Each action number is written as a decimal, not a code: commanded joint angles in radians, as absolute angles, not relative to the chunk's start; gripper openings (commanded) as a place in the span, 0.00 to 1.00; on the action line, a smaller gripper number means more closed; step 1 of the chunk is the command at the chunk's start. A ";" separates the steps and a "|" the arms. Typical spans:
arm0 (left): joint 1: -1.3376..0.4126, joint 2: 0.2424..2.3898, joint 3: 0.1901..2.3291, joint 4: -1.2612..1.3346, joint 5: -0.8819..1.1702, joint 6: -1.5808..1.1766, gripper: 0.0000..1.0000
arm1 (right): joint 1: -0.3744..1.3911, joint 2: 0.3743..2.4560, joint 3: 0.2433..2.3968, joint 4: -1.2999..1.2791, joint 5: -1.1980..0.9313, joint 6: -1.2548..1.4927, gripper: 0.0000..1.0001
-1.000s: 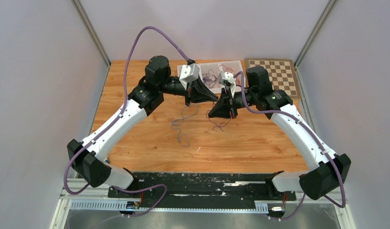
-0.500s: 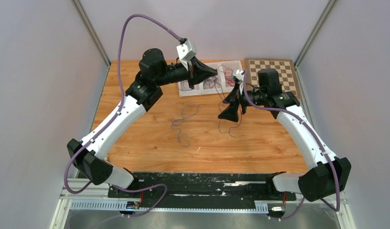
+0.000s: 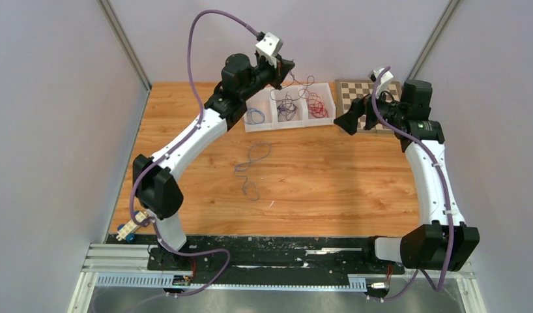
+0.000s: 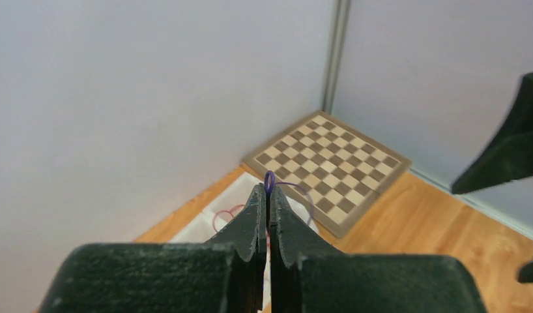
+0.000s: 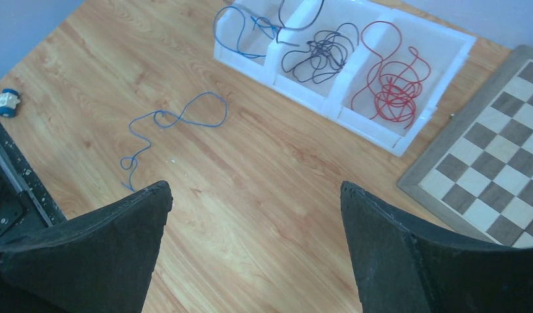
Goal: Untangle the cables
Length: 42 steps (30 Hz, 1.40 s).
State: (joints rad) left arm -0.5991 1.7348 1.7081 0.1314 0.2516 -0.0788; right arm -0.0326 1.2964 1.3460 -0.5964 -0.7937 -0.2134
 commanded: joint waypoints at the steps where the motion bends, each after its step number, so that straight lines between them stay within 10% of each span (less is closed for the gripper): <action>1: -0.574 1.843 1.863 0.278 0.155 -0.033 0.00 | -0.065 1.290 1.389 -0.546 -0.791 -0.180 1.00; 25: -0.542 2.303 2.199 0.389 -0.205 -0.179 0.00 | -0.089 1.355 1.354 -0.543 -0.801 -0.171 1.00; 42: -0.603 1.919 2.072 0.093 -0.223 -0.583 0.00 | 0.205 1.552 1.499 0.233 -0.538 -0.210 1.00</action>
